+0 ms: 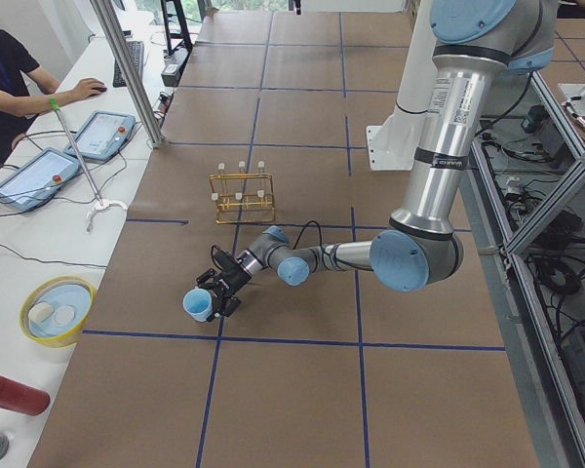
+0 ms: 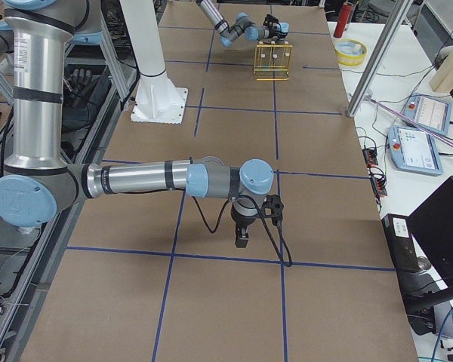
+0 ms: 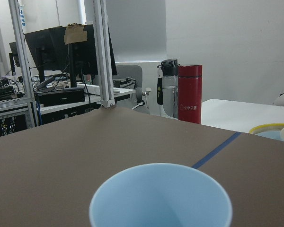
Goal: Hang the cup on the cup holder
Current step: 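Close the left gripper on the light blue cup's rim, then lift the cup with the left gripper and flip it over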
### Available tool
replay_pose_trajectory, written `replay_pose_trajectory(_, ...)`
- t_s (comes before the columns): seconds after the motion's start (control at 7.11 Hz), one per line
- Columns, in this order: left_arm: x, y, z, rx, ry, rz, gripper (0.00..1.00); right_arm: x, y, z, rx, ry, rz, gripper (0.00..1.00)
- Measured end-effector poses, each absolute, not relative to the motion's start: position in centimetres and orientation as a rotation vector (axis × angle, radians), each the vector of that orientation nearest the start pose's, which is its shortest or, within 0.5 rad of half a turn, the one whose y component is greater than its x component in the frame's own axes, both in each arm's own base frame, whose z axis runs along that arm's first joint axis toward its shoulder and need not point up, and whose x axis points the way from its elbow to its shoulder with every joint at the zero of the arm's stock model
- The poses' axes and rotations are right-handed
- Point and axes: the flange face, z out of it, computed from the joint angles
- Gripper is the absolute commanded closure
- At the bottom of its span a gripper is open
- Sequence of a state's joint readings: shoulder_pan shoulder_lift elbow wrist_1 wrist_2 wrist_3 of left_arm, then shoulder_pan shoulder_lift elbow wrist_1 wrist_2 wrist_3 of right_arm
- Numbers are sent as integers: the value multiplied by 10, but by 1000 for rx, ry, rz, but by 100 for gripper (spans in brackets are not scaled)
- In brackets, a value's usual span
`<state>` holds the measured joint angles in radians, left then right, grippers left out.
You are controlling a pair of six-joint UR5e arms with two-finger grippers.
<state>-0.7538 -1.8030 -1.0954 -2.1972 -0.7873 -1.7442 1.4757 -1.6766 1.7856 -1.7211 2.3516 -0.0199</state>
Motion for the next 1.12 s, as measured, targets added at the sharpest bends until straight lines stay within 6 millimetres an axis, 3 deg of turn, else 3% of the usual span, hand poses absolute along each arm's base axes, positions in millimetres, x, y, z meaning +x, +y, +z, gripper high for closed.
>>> replay_pose_trajectory(0.14,294,-558,702,884,123,-1009,1,21,-446,617,-68,-779,-93,0)
replay_pose_trajectory(0.28,292,-558,704,882,111,-997,16,21,-446,617,-68,-779,-93,0)
replay_pose_trajectory(0.42,290,-559,706,882,102,-990,54,21,-446,617,-68,-779,-93,0)
replay_pose_trajectory(0.56,289,-560,706,882,99,-988,81,21,-446,617,-68,-779,-93,0)
replay_pose_trajectory(0.7,287,-562,704,883,92,-979,88,21,-446,617,-68,-779,-93,0)
replay_pose_trajectory(1.12,267,-579,680,872,86,-940,91,21,-446,617,-68,-779,-93,0)
